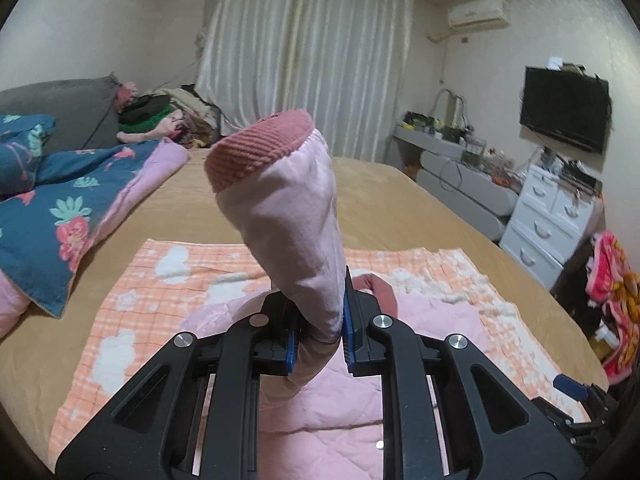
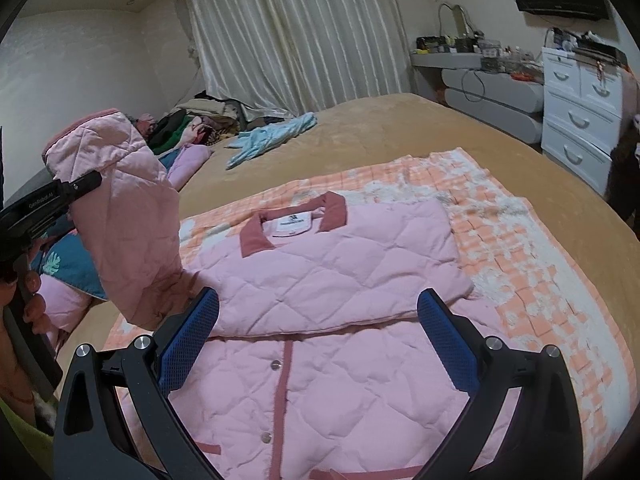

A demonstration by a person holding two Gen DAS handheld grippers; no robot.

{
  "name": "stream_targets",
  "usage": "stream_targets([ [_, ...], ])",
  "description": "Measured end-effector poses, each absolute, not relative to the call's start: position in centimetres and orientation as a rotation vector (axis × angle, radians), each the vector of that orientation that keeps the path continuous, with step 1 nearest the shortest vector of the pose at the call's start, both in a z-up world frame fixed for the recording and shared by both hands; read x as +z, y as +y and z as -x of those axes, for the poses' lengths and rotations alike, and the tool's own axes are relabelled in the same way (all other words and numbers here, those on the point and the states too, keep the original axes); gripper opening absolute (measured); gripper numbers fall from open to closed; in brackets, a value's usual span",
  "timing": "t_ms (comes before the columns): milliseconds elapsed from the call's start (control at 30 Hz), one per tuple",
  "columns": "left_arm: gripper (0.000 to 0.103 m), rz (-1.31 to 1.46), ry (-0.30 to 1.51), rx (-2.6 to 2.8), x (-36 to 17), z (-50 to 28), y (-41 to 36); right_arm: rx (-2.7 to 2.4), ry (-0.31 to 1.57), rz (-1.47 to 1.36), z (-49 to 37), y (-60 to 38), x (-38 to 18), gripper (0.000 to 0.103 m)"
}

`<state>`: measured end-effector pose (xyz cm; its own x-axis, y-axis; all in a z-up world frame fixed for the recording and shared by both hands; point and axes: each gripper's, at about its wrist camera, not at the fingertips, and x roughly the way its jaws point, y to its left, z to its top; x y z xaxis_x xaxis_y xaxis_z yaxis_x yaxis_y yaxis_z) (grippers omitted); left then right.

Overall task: Fold large clothes
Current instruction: 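Lift the sleeve with the left tool and carry it over the jacket front, then lay the sleeve across the jacket front and open the left tool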

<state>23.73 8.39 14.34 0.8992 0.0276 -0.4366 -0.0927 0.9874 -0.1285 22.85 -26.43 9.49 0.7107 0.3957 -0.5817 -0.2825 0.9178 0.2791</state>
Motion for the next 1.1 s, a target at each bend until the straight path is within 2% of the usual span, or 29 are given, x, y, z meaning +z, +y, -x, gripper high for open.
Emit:
stream_targets([
  [833,0.012,-0.09,0.696,-0.136,2.8,-28.5,-4.1,0.23,0.741,-0.239,-25.0,-33.3,5.1,0.099],
  [1067,0.015,-0.217,0.782,-0.171,-0.3,-29.0,-6.9,0.203,0.769,-0.266,-25.9,-34.5,3.6,0.099],
  [1100,0.019,-0.235,0.8,-0.183,-0.9,-29.0,-7.4,0.2,0.775,-0.271,-26.0,-34.7,3.4,0.099],
])
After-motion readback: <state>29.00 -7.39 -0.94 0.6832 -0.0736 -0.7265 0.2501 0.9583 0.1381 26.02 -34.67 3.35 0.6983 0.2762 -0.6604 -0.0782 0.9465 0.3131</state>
